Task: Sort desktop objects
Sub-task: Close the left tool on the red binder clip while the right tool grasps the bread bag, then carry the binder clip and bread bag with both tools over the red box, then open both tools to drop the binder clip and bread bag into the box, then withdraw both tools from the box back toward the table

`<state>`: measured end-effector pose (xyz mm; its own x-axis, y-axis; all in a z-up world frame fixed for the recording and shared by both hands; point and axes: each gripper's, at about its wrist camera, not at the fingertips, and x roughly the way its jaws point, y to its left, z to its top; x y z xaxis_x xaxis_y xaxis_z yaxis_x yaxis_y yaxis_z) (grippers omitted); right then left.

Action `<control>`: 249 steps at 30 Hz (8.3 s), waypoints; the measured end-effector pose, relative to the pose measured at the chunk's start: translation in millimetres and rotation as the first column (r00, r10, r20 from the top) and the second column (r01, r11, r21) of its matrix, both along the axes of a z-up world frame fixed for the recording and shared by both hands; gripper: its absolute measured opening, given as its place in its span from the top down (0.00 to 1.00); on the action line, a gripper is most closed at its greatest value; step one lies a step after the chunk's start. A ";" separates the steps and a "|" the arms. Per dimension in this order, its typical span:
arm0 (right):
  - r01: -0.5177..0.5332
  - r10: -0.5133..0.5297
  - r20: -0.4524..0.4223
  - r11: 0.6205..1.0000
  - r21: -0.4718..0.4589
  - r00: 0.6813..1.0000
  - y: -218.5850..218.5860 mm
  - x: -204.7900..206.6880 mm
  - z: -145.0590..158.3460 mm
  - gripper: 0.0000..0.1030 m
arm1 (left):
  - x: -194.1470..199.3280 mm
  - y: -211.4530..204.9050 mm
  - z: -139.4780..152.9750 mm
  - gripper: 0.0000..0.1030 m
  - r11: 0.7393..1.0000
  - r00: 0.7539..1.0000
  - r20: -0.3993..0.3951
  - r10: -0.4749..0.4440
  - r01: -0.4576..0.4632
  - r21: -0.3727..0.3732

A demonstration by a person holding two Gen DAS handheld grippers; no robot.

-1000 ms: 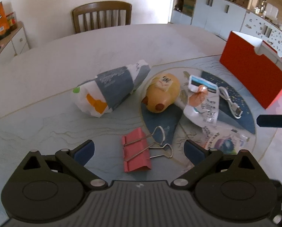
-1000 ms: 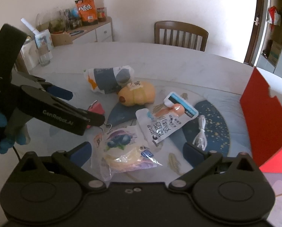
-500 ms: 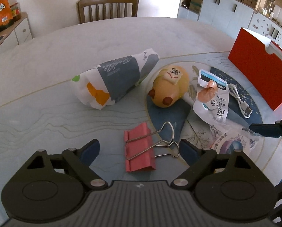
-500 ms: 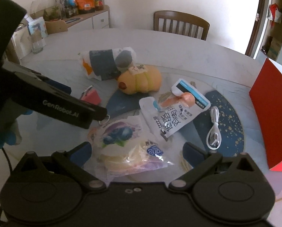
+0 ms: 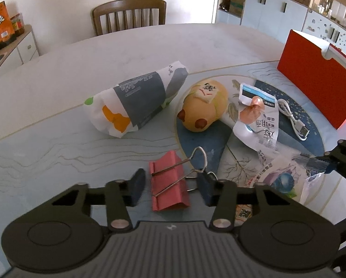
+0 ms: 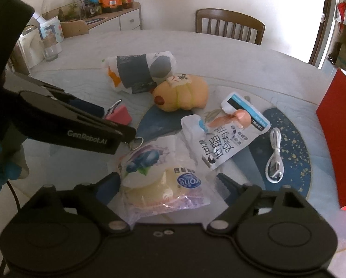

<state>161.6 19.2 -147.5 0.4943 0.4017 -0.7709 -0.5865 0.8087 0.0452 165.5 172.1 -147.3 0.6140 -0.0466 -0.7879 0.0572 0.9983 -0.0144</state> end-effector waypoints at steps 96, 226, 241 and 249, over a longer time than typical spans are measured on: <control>0.418 -0.443 0.095 0.885 0.206 0.891 -311.1 26.0 131.7 0.44 | 24.5 -252.5 139.7 0.70 0.959 0.965 0.145 -0.218 0.239 -0.151; 0.173 -0.174 0.002 0.983 0.055 0.985 -330.9 119.9 112.6 0.24 | 124.2 -330.5 119.7 0.69 0.949 0.950 0.017 -0.313 0.313 -0.026; 0.205 -0.210 0.057 0.976 0.078 0.976 -296.4 78.0 128.1 0.18 | 67.8 -284.6 140.2 0.69 0.945 0.944 0.080 -0.322 0.325 -0.040; 0.209 -0.218 0.081 0.971 0.114 0.973 -275.7 57.6 137.4 0.15 | 41.2 -254.3 141.2 0.68 0.945 0.943 0.100 -0.318 0.324 -0.047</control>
<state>219.2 -256.5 -10.1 0.6444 0.3546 -0.6775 -0.4065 0.9093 0.0893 206.7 -82.2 -6.1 0.6260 -0.3002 -0.7197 0.3787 0.9238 -0.0559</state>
